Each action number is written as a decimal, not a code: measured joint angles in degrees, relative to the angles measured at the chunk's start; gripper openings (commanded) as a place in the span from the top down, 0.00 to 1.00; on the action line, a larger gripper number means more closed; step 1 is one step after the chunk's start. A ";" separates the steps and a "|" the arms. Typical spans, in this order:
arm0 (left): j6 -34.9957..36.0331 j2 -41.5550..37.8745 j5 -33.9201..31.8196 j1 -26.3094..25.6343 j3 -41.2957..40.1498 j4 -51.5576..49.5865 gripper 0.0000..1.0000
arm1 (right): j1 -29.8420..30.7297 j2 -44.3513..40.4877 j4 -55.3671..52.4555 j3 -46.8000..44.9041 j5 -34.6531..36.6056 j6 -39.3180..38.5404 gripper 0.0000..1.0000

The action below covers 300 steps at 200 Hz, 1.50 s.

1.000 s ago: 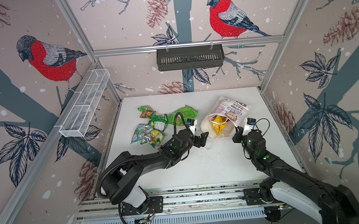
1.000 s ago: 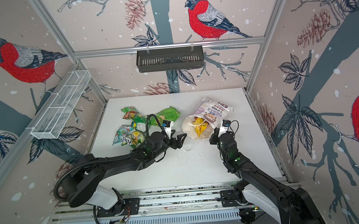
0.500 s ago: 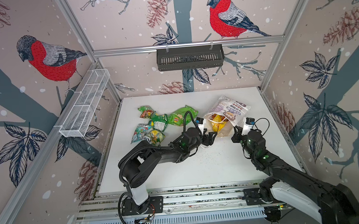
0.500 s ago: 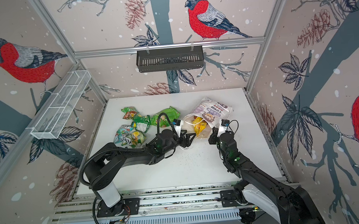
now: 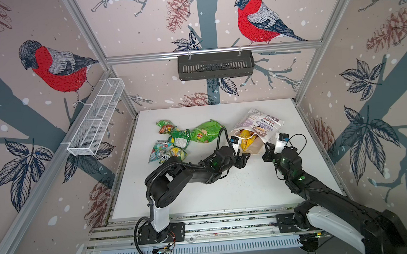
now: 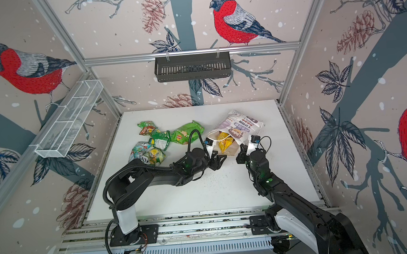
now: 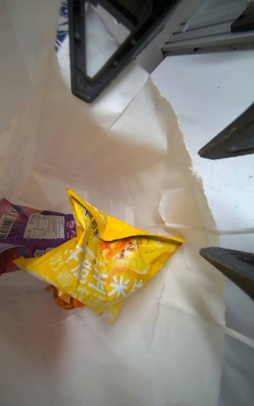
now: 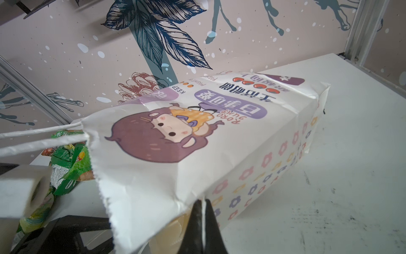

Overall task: Take the snacks out of the paper bag
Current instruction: Pick up the snack from the paper bag.

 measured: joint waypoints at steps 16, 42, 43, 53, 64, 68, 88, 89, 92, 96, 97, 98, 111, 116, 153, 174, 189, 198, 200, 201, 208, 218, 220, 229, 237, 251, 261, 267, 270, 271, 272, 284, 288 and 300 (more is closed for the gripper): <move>1.22 1.09 -0.68 0.00 1.86 -1.51 0.35 | -0.02 -0.04 0.00 -0.02 0.00 0.00 1.00; 2.54 2.12 -0.72 0.00 3.85 -3.96 0.33 | -0.02 -0.02 0.00 -0.11 -0.02 0.00 1.00; 2.56 2.21 -0.72 0.00 4.07 -4.13 0.33 | -0.02 -0.02 0.00 -0.11 -0.02 0.00 1.00; 2.91 2.69 -0.90 -0.02 5.66 -5.01 0.31 | -0.02 -0.02 0.00 -0.11 -0.02 -0.02 1.00; 2.99 3.13 -1.31 -0.02 7.34 -5.75 0.29 | -0.02 -0.04 0.00 -0.11 -0.02 -0.02 1.00; 2.99 3.28 -1.49 -0.02 7.87 -5.90 0.28 | -0.02 -0.04 0.00 -0.11 -0.04 -0.02 1.00; 2.95 4.44 -3.19 -0.02 9.94 -6.93 0.24 | -0.07 -0.04 0.00 -0.11 -0.11 -0.02 1.00; 2.95 4.50 -3.30 -0.02 10.01 -6.97 0.24 | -0.07 -0.04 0.00 -0.11 -0.11 -0.02 1.00; 2.93 4.74 -3.78 -0.02 10.32 -7.17 0.24 | -0.07 -0.04 0.00 -0.11 -0.15 -0.02 1.00; 2.93 5.07 -3.85 -0.02 10.71 -7.41 0.23 | -0.07 -0.04 0.00 -0.11 -0.17 -0.02 1.00; 2.93 5.18 -3.87 -0.02 10.86 -7.54 0.23 | -0.07 -0.04 0.00 -0.11 -0.17 -0.02 1.00; 2.93 5.25 -3.89 -0.02 10.95 -7.58 0.23 | -0.07 -0.04 0.00 -0.11 -0.17 -0.02 1.00; 2.93 6.43 -4.74 0.00 12.63 -8.72 0.21 | -0.07 -0.13 0.00 -0.11 -0.20 -0.02 1.00; 2.93 6.80 -5.20 0.00 13.33 -9.25 0.21 | -0.07 -0.15 0.00 -0.11 -0.20 -0.02 1.00; 2.91 7.15 -7.13 0.00 15.08 -9.66 0.18 | -0.07 -0.50 -0.02 -0.11 -0.20 -0.04 1.00; 2.75 7.06 -9.27 0.04 15.45 -9.57 0.04 | -0.07 -0.63 -0.04 -0.11 -0.20 -0.07 1.00; 2.71 7.19 -10.93 0.04 16.55 -9.70 0.03 | -0.07 -0.72 -0.04 -0.11 -0.20 -0.07 1.00; 2.75 7.41 -11.91 0.04 17.33 -9.51 0.03 | -0.07 -0.79 -0.04 -0.11 -0.20 -0.11 1.00; 2.82 7.48 -12.20 0.04 17.44 -9.46 0.03 | -0.07 -0.81 -0.04 -0.11 -0.20 -0.11 1.00; 2.91 7.52 -12.41 0.04 17.53 -9.40 0.03 | -0.07 -0.81 -0.04 -0.11 -0.20 -0.13 1.00; 2.95 7.74 -13.33 0.02 17.79 -9.16 0.03 | -0.07 -0.83 -0.02 -0.11 -0.24 -0.22 1.00; 3.13 8.33 -14.67 0.02 18.08 -9.09 0.03 | -0.07 -0.85 -0.02 -0.11 -0.50 -0.24 1.00; 3.23 8.44 -14.84 0.02 18.12 -9.09 0.03 | -0.07 -0.85 -0.02 -0.11 -0.57 -0.24 1.00; 4.04 9.25 -16.11 0.02 18.60 -9.27 0.03 | -0.04 -0.85 -0.02 -0.11 -1.01 -0.26 1.00; 4.02 10.03 -17.03 0.02 19.37 -9.66 0.03 | 0.02 -0.83 -0.02 -0.11 -1.14 -0.26 1.00; 4.70 11.32 -18.45 0.02 21.27 -10.43 0.03 | 0.02 -0.79 0.00 -0.11 -1.29 -0.28 1.00; 5.51 12.22 -19.15 0.02 22.75 -10.75 0.03 | 0.02 -0.68 0.09 -0.11 -1.51 -0.28 1.00; 5.51 12.72 -19.63 0.02 23.47 -10.80 0.03 | 0.02 -0.55 0.31 -0.11 -1.53 -0.31 1.00; 5.51 12.94 -19.87 0.02 23.74 -10.82 0.03 | 0.02 -0.50 0.37 -0.11 -1.60 -0.31 1.00; 5.51 13.05 -20.00 0.02 23.87 -10.82 0.03 | 0.02 -0.46 0.37 -0.11 -1.64 -0.31 1.00; 5.51 13.09 -20.06 0.02 23.91 -10.82 0.03 | 0.02 -0.46 0.37 -0.11 -1.66 -0.31 1.00; 5.51 14.03 -20.39 0.00 24.79 -10.88 0.03 | 0.04 -0.35 0.44 -0.11 -1.79 -0.35 1.00; 5.53 14.43 -20.37 0.00 25.14 -10.91 0.03 | 0.04 -0.31 0.55 -0.11 -1.92 -0.37 1.00; 5.51 15.39 -20.35 -0.02 26.18 -11.45 0.03 | 0.04 -0.17 0.83 -0.11 -2.19 -0.42 1.00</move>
